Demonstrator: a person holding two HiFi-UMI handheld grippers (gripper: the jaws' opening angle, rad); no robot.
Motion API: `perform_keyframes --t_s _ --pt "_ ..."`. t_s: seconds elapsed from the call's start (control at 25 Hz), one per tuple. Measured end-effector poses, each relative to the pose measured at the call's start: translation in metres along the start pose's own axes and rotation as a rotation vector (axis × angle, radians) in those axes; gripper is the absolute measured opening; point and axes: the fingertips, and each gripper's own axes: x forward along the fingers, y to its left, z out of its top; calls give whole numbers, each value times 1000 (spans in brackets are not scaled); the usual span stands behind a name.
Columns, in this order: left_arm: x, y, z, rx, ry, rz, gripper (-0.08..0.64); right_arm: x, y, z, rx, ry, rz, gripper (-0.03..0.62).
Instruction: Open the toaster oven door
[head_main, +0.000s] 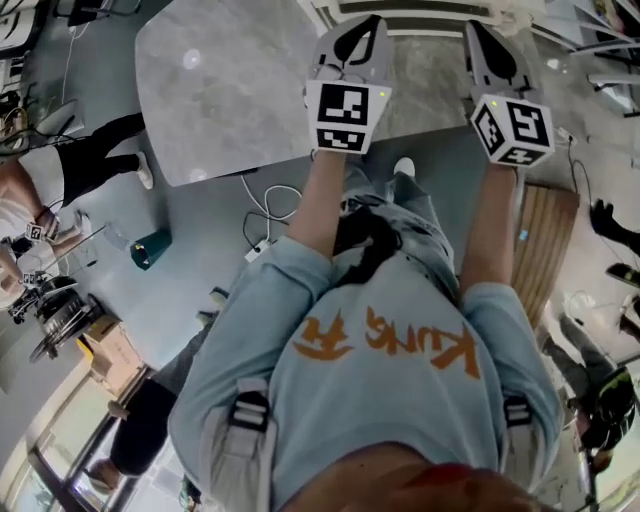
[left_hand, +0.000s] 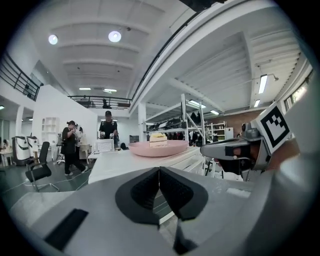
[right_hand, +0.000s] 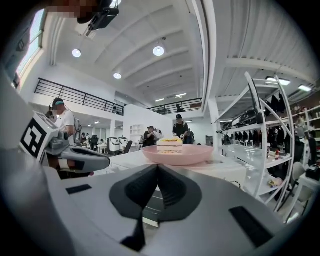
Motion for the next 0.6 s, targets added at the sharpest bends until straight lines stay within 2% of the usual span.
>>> perform_keyframes --t_s 0.2,0.36,0.48,0.6 --pt "-3 6 5 58 21 15 3 9 9 7 -100 18 88 13" --pt "4 -1 4 159 71 -16 5 14 23 6 -233 73 190 61" --pt "7 -12 -5 243 141 -76 54 13 34 -2 -336 128 263 86" --pt "15 -21 -16 323 222 -156 95 16 39 -11 -506 191 327 105"
